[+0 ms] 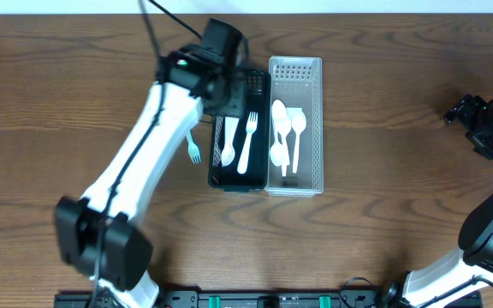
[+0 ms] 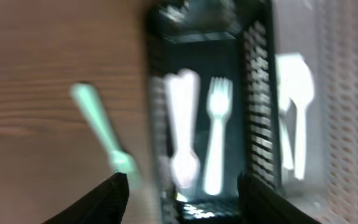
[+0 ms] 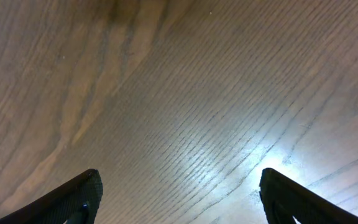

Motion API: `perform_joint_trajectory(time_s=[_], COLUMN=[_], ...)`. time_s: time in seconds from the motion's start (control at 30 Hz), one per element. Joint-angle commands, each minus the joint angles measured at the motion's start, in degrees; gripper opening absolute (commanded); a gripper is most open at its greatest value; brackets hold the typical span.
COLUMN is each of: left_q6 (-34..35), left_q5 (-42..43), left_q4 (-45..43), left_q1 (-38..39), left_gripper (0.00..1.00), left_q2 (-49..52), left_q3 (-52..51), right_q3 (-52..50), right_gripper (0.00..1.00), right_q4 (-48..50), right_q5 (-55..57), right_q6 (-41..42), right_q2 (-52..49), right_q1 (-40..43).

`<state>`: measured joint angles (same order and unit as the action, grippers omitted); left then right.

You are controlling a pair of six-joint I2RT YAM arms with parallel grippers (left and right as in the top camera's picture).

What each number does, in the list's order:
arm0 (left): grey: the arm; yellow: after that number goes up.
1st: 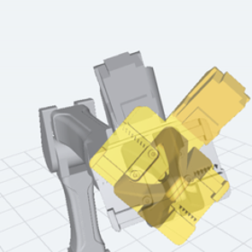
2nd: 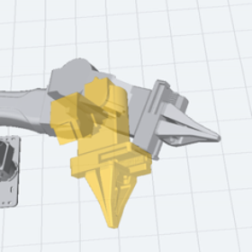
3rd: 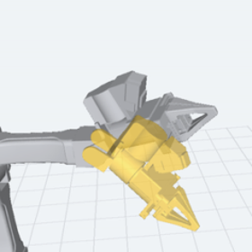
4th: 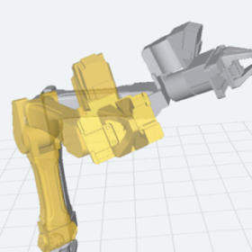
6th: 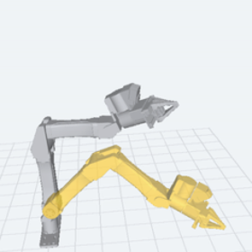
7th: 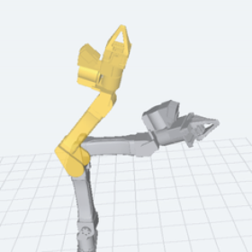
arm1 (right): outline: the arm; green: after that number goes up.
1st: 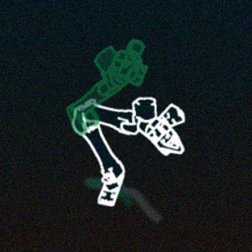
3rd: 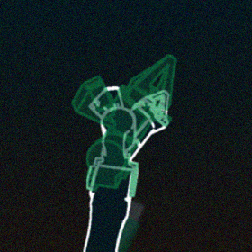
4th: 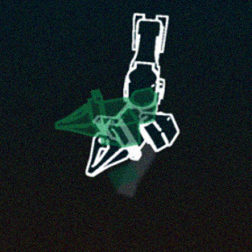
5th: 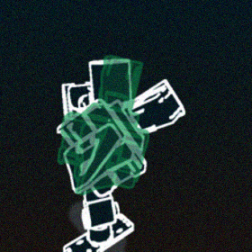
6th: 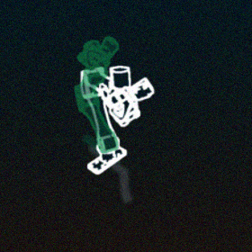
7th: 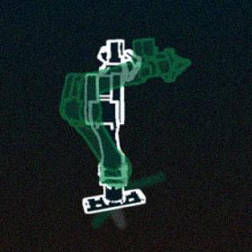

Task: Pack container
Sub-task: 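Carry the white fork with the left gripper into the black basket, then move the left gripper back and grasp the mint-green fork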

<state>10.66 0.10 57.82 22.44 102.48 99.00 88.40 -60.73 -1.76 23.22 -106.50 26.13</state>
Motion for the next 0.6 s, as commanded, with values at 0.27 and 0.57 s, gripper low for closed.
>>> perform_joint_trajectory(time_s=[0.27,0.57], left_q6=[5.1,7.6], left_q5=[-3.8,0.9], left_q4=[0.0,-0.9], left_q1=[-13.2,-14.0], left_gripper=[0.54,0.51], left_q2=[10.8,19.3], left_q3=[-3.3,-3.3], right_q3=[-0.1,-0.1], right_gripper=[0.85,0.85], right_q4=[-0.2,-0.2], right_q5=[-0.2,-0.2], right_q6=[0.1,0.1], right_q2=[-0.5,-0.5], right_q1=[-0.3,-0.3])
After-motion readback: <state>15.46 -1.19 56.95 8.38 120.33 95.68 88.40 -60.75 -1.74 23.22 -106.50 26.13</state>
